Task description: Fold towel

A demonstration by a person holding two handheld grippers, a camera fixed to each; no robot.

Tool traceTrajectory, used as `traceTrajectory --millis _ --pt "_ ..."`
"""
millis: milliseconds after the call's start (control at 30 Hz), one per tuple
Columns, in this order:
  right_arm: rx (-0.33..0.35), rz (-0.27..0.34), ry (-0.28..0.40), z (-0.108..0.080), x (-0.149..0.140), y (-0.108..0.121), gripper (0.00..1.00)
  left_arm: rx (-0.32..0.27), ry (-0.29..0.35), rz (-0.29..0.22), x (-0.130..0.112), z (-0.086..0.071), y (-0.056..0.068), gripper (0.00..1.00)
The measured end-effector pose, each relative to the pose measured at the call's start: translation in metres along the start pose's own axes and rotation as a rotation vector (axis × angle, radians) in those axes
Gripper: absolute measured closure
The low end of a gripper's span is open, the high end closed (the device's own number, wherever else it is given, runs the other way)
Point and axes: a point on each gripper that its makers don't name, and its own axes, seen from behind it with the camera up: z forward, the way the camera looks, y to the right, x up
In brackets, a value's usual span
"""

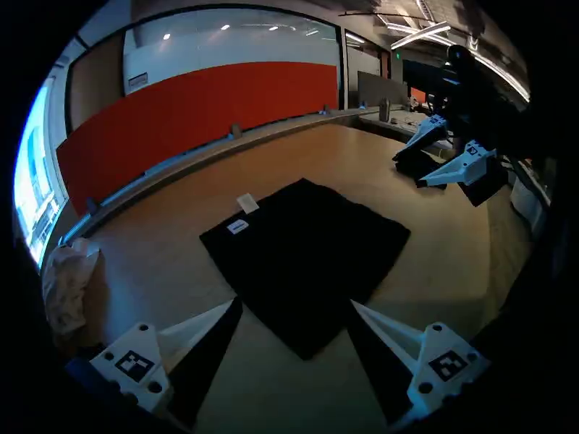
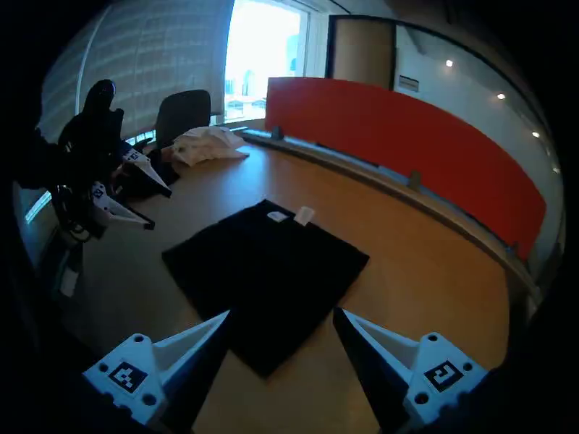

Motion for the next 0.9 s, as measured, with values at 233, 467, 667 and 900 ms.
traceTrajectory --millis 233,467,667,900 --pt "0.018 0.007 -0.041 0.018 -0.03 -0.008 0.0 -0.018 -0.054 0.019 -0.028 0.022 0.004 0.0" --pt "0.031 0.016 -0.076 0.033 -0.054 -0.013 0.0 -0.027 -0.093 0.007 -0.047 0.041 0.004 0.01" --pt "0.047 0.006 -0.105 0.041 -0.071 -0.019 0.0 -0.041 -0.117 0.008 -0.058 0.051 0.008 0.01" --pt "0.056 0.0 -0.139 0.045 -0.088 -0.023 0.0 -0.059 -0.148 0.006 -0.07 0.056 0.012 0.0"
